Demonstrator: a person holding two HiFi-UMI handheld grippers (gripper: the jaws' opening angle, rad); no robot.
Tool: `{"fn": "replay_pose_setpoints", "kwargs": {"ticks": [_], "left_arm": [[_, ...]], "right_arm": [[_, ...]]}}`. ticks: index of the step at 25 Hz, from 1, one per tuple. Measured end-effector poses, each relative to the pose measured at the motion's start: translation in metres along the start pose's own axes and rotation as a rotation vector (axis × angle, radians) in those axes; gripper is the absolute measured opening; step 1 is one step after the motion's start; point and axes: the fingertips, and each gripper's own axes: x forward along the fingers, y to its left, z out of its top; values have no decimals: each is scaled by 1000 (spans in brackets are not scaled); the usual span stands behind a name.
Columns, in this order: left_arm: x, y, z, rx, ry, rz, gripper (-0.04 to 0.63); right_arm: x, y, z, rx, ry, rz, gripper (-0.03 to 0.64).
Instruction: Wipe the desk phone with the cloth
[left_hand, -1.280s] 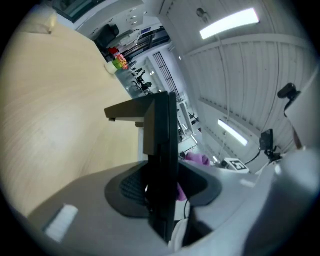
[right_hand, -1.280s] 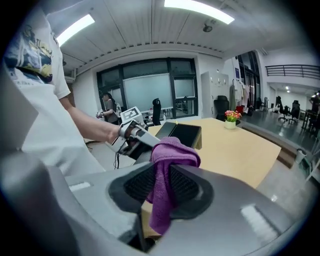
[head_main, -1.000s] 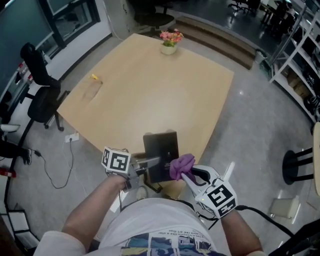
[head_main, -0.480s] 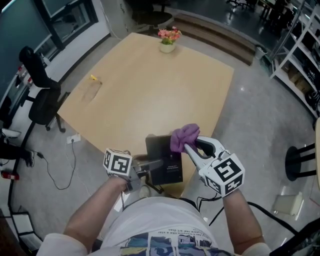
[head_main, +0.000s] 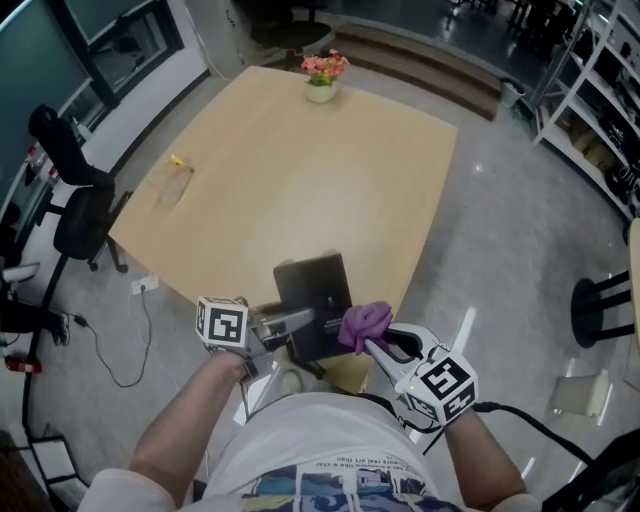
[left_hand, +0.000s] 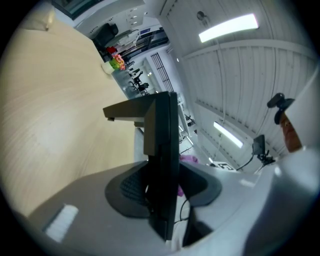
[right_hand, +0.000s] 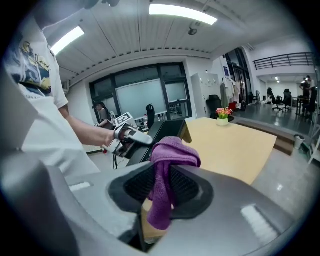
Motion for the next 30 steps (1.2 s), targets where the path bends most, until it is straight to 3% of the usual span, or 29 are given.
{"fn": "replay_pose_setpoints", "kwargs": {"ticks": [5,8,15,19,24,30], "left_arm": [[1,-2,3,7,-1,3,190],[2,-5,3,6,6,1,187],[6,-9,-11,22,27,-26,186],[8,-15,-17,20,33,-44,184],[8,-18,-20,6,15,-53,184],[3,-19,-9,-13,-25,-44,184]], "right_arm": [[-11,11,-29,-1,69,45,92],[-20,8,-22,-11,73,58,92],[-35,-41,67,-18,-144,-42,92],[-21,-72,93,-13,-196,-110,92],[2,-60,88,24,-182,-48,92],[7,-31,47,55,-99,22,91]]}}
